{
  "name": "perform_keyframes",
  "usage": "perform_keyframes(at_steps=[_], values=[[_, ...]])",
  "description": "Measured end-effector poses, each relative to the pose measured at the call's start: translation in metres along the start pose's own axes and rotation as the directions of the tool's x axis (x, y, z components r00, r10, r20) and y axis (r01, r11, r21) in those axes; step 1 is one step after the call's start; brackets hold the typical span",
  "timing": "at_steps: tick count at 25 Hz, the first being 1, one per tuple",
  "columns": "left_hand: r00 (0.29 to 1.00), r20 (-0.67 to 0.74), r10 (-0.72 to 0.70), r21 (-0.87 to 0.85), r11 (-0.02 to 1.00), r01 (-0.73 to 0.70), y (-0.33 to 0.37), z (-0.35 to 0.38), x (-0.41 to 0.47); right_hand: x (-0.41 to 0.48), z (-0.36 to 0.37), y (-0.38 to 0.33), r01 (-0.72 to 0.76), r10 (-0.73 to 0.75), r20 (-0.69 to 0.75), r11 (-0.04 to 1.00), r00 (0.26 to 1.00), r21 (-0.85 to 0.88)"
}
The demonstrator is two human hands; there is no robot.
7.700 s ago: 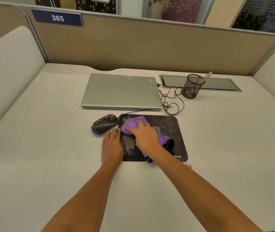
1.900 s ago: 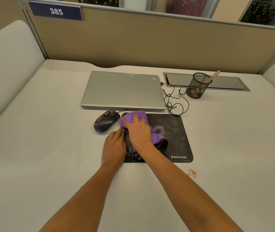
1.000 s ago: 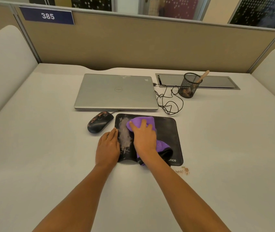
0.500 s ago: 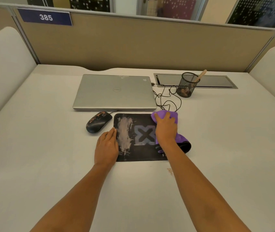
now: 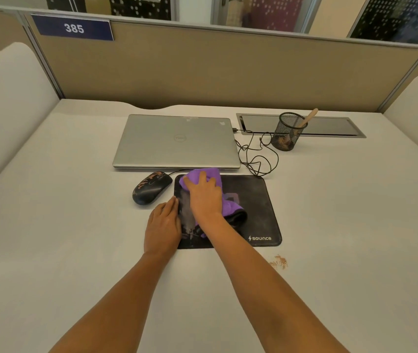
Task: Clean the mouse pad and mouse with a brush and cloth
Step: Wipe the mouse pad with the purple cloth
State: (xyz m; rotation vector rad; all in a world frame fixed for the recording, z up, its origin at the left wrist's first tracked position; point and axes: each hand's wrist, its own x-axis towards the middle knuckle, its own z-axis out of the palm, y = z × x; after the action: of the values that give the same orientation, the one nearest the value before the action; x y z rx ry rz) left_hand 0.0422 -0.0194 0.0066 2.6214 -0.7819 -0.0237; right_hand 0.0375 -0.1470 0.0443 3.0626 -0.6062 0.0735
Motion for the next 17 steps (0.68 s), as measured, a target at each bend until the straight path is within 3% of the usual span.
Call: perform_keyframes(at_steps=[10,12,17], values=[[0.999,0.044,0.005,0.009,1.0,-0.006,-0.003,0.001,0.001,-0.009,-0.003,0.077,-0.273,0.27,0.076,0.961,0.96,0.037],[0.999,0.039,0.005,0.006,1.0,-0.005,-0.003,0.001,0.0,-0.022,-0.007,0.07,-0.231,0.228,0.065,0.972,0.972,0.048],[0.999,-0.012,0.029,-0.011,1.0,-0.03,0.0,0.0,-0.001,-0.055,-0.008,0.007,0.042,-0.048,0.105,0.997,0.993,0.06]])
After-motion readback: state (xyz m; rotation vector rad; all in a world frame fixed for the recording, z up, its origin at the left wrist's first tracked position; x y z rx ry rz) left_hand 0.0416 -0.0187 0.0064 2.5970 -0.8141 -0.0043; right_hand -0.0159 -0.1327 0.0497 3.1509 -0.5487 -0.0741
